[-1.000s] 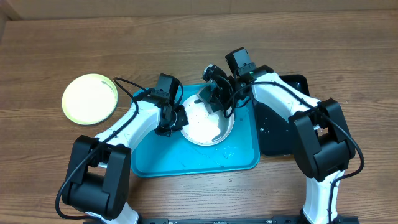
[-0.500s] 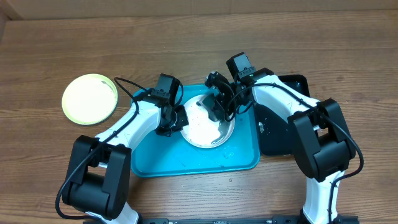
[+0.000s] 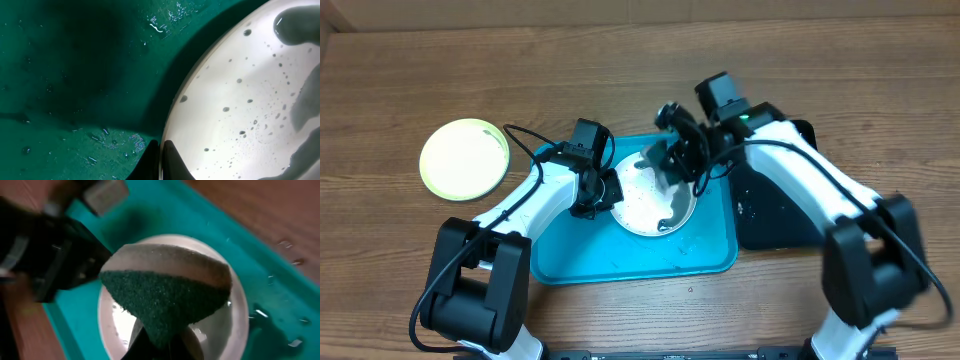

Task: Clean dirty plates on tray and stack at the side
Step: 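Return the sponge to the black tray and lift right arm away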

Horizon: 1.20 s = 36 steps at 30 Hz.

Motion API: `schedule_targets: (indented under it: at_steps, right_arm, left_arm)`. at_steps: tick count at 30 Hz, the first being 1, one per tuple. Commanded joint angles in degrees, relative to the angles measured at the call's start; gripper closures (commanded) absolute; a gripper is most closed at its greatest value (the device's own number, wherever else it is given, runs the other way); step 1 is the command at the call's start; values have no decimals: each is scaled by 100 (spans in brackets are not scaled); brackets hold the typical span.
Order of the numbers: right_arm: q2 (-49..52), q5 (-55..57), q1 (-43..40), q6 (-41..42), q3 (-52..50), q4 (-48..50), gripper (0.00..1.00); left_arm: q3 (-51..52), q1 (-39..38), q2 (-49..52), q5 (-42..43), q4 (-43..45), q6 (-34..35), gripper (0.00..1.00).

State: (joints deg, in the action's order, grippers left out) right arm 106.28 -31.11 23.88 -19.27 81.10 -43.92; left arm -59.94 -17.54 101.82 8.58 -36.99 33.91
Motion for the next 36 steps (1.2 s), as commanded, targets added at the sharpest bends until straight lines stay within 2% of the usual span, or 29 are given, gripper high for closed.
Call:
schedule_targets:
  at_steps: [1, 12, 18, 28, 36]
  right_arm:
    - [-656, 299, -251, 507, 129, -136, 96]
    - [-780, 2896, -1427, 1357, -118, -1167, 96]
    - [-778, 2898, -1648, 1355, -595, -949, 96]
    - [-748, 3604, -1652, 1355, -1816, 164, 92]
    - [-748, 3818, -1652, 1353, -1888, 483, 91]
  left_arm:
    - [-2, -11, 83, -151, -9, -114, 96]
    - [-2, -15, 83, -153, -4, -116, 96]
    - [-2, -17, 83, -151, 0, -114, 96]
    - [-2, -17, 83, -151, -11, -116, 95]
    - [-2, -17, 83, -153, -7, -114, 95]
